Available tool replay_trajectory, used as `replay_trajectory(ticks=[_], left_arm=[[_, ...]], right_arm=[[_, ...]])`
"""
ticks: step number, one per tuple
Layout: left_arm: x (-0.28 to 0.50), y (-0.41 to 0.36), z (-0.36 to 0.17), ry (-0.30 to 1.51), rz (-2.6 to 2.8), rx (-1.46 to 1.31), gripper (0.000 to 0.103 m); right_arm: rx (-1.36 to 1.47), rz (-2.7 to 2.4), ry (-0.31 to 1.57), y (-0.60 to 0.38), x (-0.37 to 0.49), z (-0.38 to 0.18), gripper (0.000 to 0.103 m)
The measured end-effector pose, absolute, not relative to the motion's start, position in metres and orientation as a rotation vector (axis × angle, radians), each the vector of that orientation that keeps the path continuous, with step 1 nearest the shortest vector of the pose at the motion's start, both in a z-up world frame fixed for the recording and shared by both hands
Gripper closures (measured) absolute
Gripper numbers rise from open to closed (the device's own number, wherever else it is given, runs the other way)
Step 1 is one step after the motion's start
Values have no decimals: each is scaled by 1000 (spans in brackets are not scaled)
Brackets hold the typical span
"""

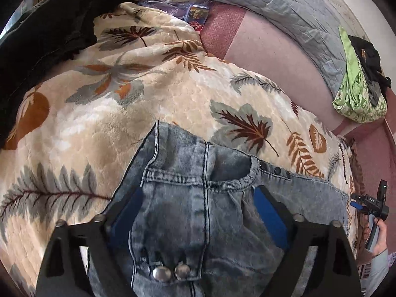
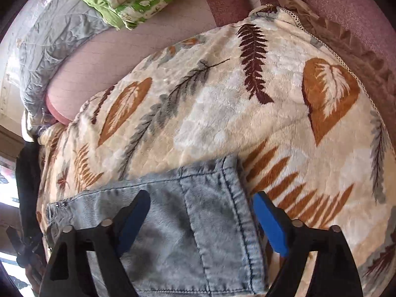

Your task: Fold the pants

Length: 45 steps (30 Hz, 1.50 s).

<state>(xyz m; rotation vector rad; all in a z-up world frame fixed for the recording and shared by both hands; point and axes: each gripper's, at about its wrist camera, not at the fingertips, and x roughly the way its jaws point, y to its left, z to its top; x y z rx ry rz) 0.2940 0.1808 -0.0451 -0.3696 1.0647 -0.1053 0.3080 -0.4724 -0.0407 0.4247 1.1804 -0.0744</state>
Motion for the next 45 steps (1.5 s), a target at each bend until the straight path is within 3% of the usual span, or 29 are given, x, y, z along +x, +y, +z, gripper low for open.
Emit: replay_trajectory(ticks=[1,2,22,24,25,26,28,30,31,32,45], left_arm=[[302,181,-50,1084,-112,-374,41],[309,181,-56,1105,-117,-379,45],[358,198,-75,1090,28,-360,45],[361,192,-73,1082,16,-344,64],[363,188,-73,1090,15,-326,90],[365,183,-73,1096,23,-297,100],[369,176,-75,1123,26,-264,100],[372,175,-78,1140,37,-271,100],[372,176,-76,1137,41,-276,101],[371,175,-73,1126,43,-273,101],[282,185,38,837,-65,-280,101]], right_arm=[[407,-79,1197,-472,315,-45,40],[388,-87,1208,-471,320,-49,42],[343,-82,1219,-468,331,-71,42],[340,-80,1220,-469,330,-70,42],[333,-81,1222,-468,330,-70,42],[321,-85,1225,-466,330,-70,44],[303,-95,1227,-463,332,-69,49],[292,-110,1221,-461,333,-67,62],[288,-115,1215,-461,333,-65,76],[296,-108,1209,-460,333,-63,81],[260,-70,957,-442,268,41,84]])
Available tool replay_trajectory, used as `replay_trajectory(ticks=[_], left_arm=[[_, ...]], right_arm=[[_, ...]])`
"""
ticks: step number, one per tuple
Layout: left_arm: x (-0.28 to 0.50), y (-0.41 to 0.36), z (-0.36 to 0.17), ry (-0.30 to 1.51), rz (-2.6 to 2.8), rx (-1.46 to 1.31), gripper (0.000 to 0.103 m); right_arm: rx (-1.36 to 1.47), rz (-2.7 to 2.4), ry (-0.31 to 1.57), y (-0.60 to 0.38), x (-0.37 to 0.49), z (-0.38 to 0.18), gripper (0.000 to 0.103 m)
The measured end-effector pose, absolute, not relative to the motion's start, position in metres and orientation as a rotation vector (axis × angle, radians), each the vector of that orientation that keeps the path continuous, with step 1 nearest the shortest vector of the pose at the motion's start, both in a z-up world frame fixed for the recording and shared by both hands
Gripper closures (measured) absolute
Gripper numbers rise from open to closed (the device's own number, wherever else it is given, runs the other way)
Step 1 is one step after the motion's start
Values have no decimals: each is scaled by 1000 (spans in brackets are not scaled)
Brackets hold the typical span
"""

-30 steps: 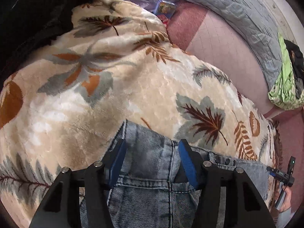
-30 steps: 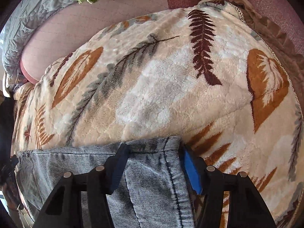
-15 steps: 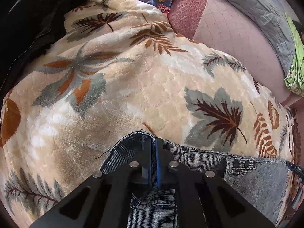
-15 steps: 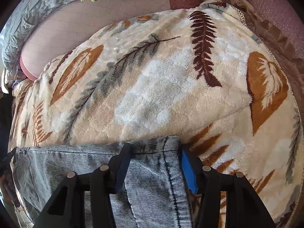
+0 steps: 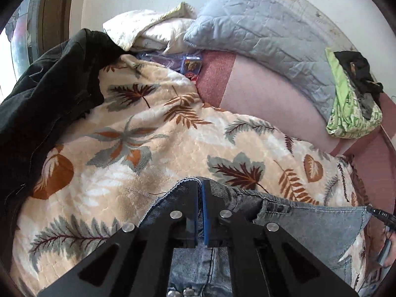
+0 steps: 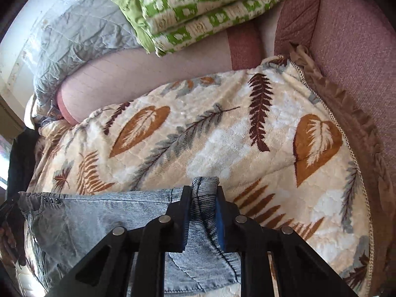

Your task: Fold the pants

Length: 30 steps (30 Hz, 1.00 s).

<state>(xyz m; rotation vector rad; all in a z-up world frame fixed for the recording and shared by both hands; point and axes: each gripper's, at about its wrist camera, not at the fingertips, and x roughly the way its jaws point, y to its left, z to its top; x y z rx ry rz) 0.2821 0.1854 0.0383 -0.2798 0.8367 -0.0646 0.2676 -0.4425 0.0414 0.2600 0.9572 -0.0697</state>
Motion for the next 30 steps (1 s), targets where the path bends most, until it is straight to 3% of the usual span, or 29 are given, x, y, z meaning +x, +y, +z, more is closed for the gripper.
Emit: replay_trajectory(ticks=[9,16,18,21,23,28,30], left_arm=[[167,190,83,711,-182,-298,101],[60,217,38,779,-230,-331,101],[47,225,9,883,-248,-324,100],[37,239,-24,1027,-181,-292,97],[34,248,-23,1039,-116,-267,97],[41,241,19,919,-112,-266,92],[49,218,27,906,-158,-249,83]], right_arm=[[265,-37,839,-440,172,77,84],[279,35,798,-439,38,41,84],[268,71,868,-438,10,8,80],[280,96,1086,-439,-13,-50,58],[353,75,1088,-451,-27,-58,45],[528,-11,950,-489,-27,-28,38],[581,4,922,-497,-10,-19,38]])
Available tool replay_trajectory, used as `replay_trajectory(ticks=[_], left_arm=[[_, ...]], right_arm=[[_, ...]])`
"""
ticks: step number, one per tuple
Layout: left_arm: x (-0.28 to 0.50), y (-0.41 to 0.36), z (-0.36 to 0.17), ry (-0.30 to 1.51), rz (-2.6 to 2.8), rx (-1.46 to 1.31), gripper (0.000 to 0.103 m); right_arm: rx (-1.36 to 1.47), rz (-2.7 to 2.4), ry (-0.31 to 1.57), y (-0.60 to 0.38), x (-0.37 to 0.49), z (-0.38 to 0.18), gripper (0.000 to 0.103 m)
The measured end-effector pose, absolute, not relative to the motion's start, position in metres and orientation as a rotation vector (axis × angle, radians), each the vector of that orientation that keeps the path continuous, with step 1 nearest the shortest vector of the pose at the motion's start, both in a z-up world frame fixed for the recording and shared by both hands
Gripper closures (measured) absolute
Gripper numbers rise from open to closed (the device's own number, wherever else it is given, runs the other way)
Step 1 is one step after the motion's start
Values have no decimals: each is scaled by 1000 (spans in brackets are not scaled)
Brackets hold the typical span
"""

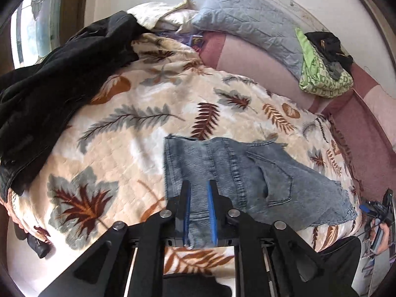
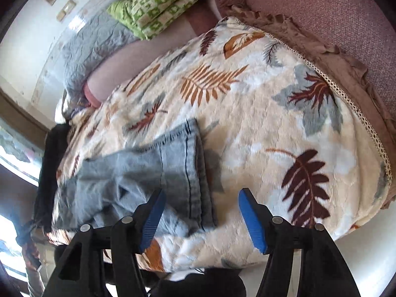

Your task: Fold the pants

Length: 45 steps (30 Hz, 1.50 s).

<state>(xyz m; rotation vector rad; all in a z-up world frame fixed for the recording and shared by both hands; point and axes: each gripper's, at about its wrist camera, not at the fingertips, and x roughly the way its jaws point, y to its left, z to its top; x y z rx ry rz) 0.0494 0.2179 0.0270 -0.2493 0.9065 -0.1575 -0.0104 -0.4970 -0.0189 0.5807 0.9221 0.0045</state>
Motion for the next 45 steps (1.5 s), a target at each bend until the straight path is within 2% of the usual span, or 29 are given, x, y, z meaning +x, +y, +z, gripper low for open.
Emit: replay_trajectory(ticks=[2,6,7,8,11,15,18,21,25,27,28,29,30,31,32,36,38,45], left_arm=[[56,185,27,912,-211,-196,72],[70,132,-7,1002,-254,-85,72],[73,127,-20,1032,-250,-78,72],[75,124,-33,1064,-233,-67,72],[73,124,-55,1096,-210,-38,71],[71,129,-55,1094,-232,-50,71],[71,129,-56,1093,-237,-41,71],[70,128,-56,1090,-237,-26,71],[71,131,-58,1093,-250,-34,71],[71,132,-58,1095,-252,-39,71],[72,132,-58,1095,-252,-41,71],[71,132,-58,1094,-251,-44,71],[71,132,-58,1093,-249,-47,71],[71,132,-57,1092,-247,-52,71],[71,133,-56,1092,-242,-60,71],[61,141,-44,1068,-212,-139,71],[54,150,-36,1034,-188,-202,71],[26,195,-30,973,-127,-631,69]], right_arm=[[631,11,954,-502,13,-22,38],[601,7,1110,-484,71,-48,39],[575,-2,1139,-478,80,-55,49],[547,-6,1158,-474,86,-59,77],[422,-43,1115,-461,91,-45,97],[263,-129,982,-457,95,-13,99],[161,-178,955,-451,109,-23,99],[226,-183,1066,-461,115,-55,97],[339,-224,927,-467,70,-23,96],[423,-134,921,-456,50,-6,90],[481,-74,922,-448,39,1,79],[552,-15,907,-440,27,6,60],[630,35,892,-431,16,6,46],[705,70,886,-423,7,3,23],[765,86,889,-415,0,-4,20],[1039,111,959,-400,-8,-53,20],[1160,160,937,-392,-7,-68,20],[1082,270,923,-333,12,-61,20]])
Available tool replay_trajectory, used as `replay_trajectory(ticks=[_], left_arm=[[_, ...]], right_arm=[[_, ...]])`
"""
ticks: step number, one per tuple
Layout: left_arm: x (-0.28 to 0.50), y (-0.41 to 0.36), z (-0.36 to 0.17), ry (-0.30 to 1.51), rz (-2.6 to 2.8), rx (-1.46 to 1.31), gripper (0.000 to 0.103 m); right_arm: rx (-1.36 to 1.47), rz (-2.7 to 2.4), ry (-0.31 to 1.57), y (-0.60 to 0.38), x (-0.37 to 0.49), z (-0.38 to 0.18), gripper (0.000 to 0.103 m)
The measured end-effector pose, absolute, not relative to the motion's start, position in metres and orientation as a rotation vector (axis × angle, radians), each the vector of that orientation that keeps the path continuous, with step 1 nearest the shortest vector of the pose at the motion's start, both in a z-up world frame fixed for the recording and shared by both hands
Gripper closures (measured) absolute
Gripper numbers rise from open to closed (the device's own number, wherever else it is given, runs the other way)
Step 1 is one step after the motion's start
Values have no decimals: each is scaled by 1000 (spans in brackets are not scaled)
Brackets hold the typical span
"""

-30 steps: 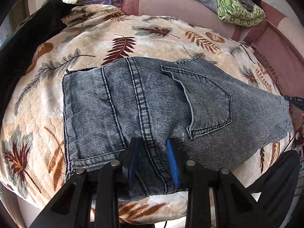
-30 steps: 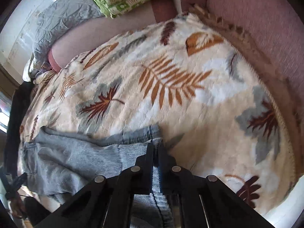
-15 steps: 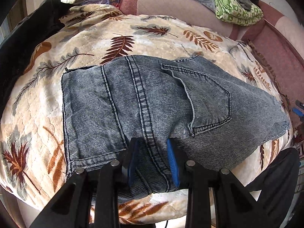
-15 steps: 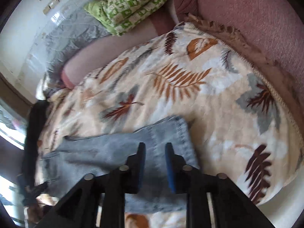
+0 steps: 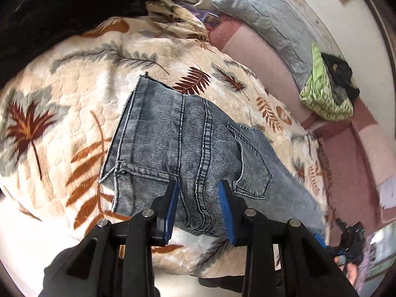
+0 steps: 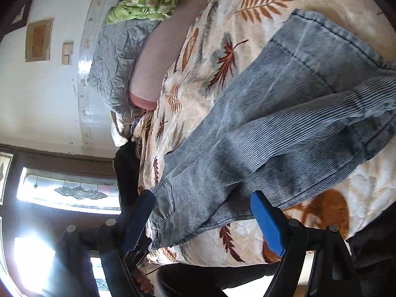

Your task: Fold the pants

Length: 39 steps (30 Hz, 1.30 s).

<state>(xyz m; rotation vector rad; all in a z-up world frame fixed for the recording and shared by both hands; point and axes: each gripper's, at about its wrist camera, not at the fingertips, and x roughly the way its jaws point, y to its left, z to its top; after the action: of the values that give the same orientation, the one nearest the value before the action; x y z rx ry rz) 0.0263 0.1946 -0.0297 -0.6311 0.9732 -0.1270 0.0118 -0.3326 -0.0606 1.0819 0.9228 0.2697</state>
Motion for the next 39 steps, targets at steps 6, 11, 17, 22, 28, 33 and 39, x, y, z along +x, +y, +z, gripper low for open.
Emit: replay_trajectory(ticks=[6,11,17,22,28,33,39], left_arm=[[26,201,-36,1000,-100,-680,69],[8,223,-40,1006,22,-812,68],[-10,215,-53,985,105,-909,60],[-31,211,-60,944,190,-951,56],[-17,218,-61,906,170,-962,60],[8,217,-68,964,160,-908,91],[-1,222,-82,981,219,-971,72]], right_arm=[[1081,275,943,-328,16,-70,20],[1109,282,930,-338,8,-76,20],[1122,295,932,-342,6,-80,20],[1109,320,925,-344,6,-75,20],[1067,322,933,-334,8,-67,20],[1058,322,934,-329,6,-68,20],[1064,302,927,-335,4,-68,20]])
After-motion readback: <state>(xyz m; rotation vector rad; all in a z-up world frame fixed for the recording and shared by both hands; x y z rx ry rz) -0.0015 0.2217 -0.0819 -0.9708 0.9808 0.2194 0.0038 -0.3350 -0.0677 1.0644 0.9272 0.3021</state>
